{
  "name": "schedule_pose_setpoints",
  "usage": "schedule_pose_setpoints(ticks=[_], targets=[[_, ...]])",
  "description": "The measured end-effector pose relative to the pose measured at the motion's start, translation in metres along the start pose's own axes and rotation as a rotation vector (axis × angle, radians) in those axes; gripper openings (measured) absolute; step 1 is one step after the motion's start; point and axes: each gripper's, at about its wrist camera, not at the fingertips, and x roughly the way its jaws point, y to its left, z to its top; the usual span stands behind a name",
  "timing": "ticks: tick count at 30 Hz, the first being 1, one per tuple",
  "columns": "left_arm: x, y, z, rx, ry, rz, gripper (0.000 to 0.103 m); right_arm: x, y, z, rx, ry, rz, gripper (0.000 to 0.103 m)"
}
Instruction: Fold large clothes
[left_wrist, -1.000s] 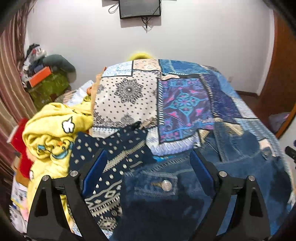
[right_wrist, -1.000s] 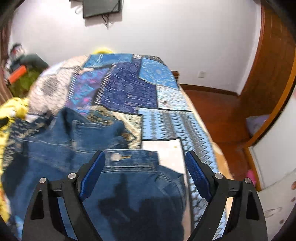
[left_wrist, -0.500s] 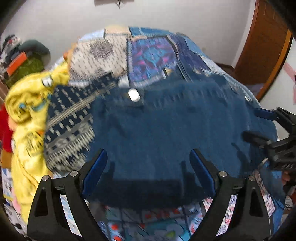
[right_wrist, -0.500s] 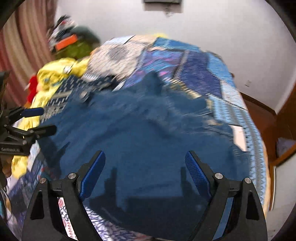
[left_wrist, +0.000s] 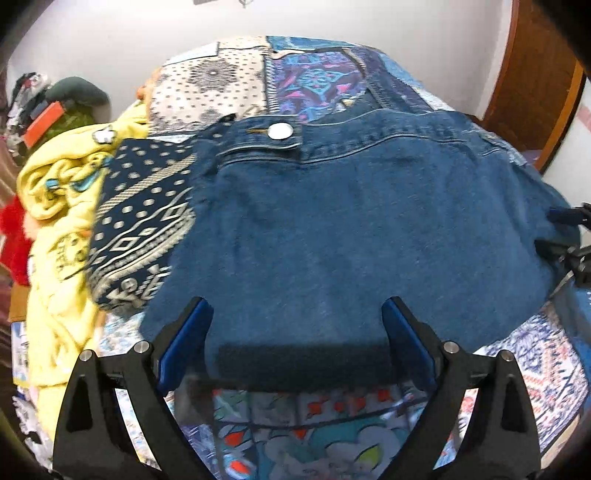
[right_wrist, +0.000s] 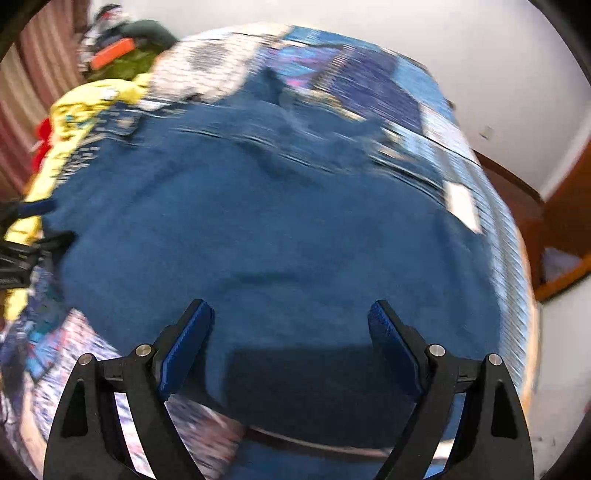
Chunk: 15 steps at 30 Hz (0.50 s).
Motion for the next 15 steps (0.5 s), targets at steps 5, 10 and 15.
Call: schedule_pose_setpoints(ticks=[5,10,15], targets=[[-0.004,0.026,-0.014,-0.087,0.013,-0.025,0.097,-0.022,-0.036,-0.019,0.106,-0.022,-0.017,0.086],[-0.012,0.049,-0.032,-0.208,0.005,-0.036,0.096,-0.043,-0.053,-0.031,0.138,-0.05,-0.023,0.086],[-0.011,0.071,-0.051,-0.308,0.042,-0.003,0.096,-0.045,-0.065,-0.046,0.143,-0.024,-0.141,0.086]])
